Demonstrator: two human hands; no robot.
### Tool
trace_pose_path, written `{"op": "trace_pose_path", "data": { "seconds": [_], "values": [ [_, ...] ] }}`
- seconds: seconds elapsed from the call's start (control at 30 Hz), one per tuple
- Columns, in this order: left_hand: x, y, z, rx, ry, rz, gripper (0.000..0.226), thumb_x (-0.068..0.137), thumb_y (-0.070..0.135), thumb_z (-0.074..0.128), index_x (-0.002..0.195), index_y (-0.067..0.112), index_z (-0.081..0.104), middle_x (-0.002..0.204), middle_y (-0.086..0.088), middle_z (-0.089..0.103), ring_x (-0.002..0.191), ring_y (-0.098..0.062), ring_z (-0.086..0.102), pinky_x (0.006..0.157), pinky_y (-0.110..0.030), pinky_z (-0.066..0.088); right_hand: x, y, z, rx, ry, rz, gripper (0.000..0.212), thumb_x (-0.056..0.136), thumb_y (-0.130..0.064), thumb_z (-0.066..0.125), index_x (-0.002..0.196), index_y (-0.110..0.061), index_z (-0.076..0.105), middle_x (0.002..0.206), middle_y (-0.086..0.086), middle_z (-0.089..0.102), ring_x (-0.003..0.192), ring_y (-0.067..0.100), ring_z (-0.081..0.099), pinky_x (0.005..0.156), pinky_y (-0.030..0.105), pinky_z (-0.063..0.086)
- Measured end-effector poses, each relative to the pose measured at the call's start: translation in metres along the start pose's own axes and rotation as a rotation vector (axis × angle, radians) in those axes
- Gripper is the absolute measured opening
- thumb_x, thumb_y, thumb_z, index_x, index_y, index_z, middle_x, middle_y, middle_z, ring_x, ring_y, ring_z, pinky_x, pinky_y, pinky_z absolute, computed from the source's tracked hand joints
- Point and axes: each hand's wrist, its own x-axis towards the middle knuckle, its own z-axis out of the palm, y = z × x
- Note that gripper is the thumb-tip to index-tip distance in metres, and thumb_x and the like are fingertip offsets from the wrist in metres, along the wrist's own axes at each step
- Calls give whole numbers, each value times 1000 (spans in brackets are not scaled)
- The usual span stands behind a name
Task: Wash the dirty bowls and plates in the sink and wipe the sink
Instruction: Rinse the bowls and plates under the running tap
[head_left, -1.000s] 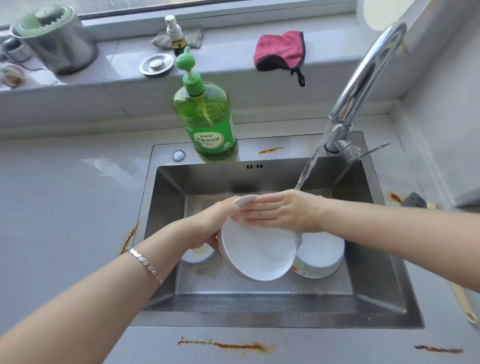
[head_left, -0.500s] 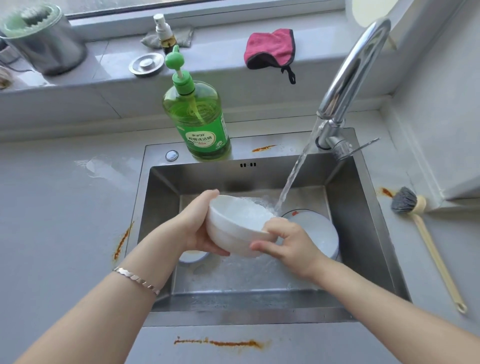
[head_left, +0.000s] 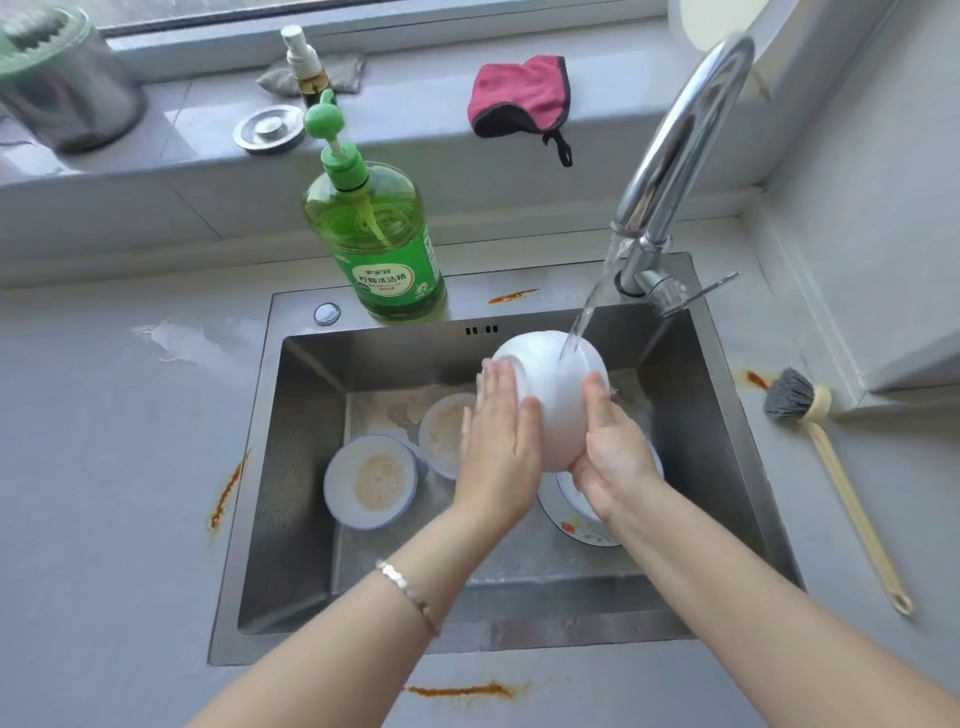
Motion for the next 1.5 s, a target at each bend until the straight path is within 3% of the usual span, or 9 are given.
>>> {"op": "trace_pose_path", "data": {
  "seconds": [0.4, 0.6, 0.77, 0.93, 1.0, 1.13, 1.2, 1.4, 1.5],
  "values": [
    [9, 9, 3, 26, -36, -24, 51, 102, 25, 17, 150, 13, 6, 159, -4, 0, 144, -8, -6, 111, -20, -7, -3, -2, 2, 58, 82, 61, 39, 96, -40, 43, 120, -11, 55, 113, 12, 65, 104, 27, 63, 96, 47, 48],
    [-2, 19, 6, 228, 39, 306, 60, 94, 35, 13, 149, 12, 16, 152, 3, -9, 140, -7, -13, 115, -22, -11, -2, -6, 2, -204, 22, -132, 33, 96, -36, 45, 98, -11, 67, 95, 6, 72, 88, 14, 69, 78, 26, 55],
    [29, 37, -14, 237, 159, 373, 62, 89, 38, 15, 131, 14, 54, 142, -3, 46, 138, -18, 32, 113, -31, 13, -10, -15, 4, -456, -65, -357, 35, 91, -40, 48, 75, -11, 60, 70, -2, 62, 65, 6, 55, 59, 21, 46],
    [76, 32, -41, -545, -64, -412, 25, 95, 35, 44, 97, 22, 66, 105, -3, 65, 101, -25, 58, 86, -33, 43, -14, -33, -3, -538, -165, -489, 37, 87, -33, 57, 70, 0, 57, 63, -2, 52, 58, 7, 44, 54, 22, 35],
    [76, 32, -41, -606, -39, -561, 26, 93, 39, 45, 93, 20, 62, 102, -7, 66, 93, -26, 59, 81, -35, 45, -13, -37, -6, -557, -168, -522, 41, 86, -38, 59, 70, -1, 56, 63, -2, 50, 60, 8, 42, 54, 23, 33],
    [42, 40, -16, -183, 103, 78, 39, 99, 24, 35, 136, 15, 46, 142, -3, 44, 134, -14, 35, 113, -31, 23, -7, -33, -3, -631, -110, -523, 36, 92, -29, 54, 60, -13, 47, 56, -7, 43, 49, 1, 36, 49, 18, 30],
    [39, 45, -18, -112, 115, 190, 41, 99, 24, 35, 139, 16, 43, 143, 0, 43, 135, -11, 31, 114, -29, 19, -7, -32, -5, -705, -111, -554, 40, 92, -30, 53, 57, -17, 39, 54, -9, 37, 49, 3, 32, 48, 18, 27],
    [77, 43, -47, -748, -76, -523, 29, 93, 43, 44, 90, 22, 64, 86, -4, 65, 81, -24, 60, 69, -30, 45, -6, -44, -5, -547, -217, -492, 39, 88, -39, 55, 70, -5, 54, 57, -8, 45, 56, 7, 38, 52, 20, 30],
    [68, 33, -30, -1114, -136, -752, 53, 86, 64, 34, 102, 23, 63, 95, -8, 67, 89, -30, 61, 74, -39, 48, 1, -42, 10, -336, -136, -413, 36, 88, -40, 57, 75, -6, 57, 71, 0, 57, 69, 10, 51, 61, 26, 41]
  ]
}}
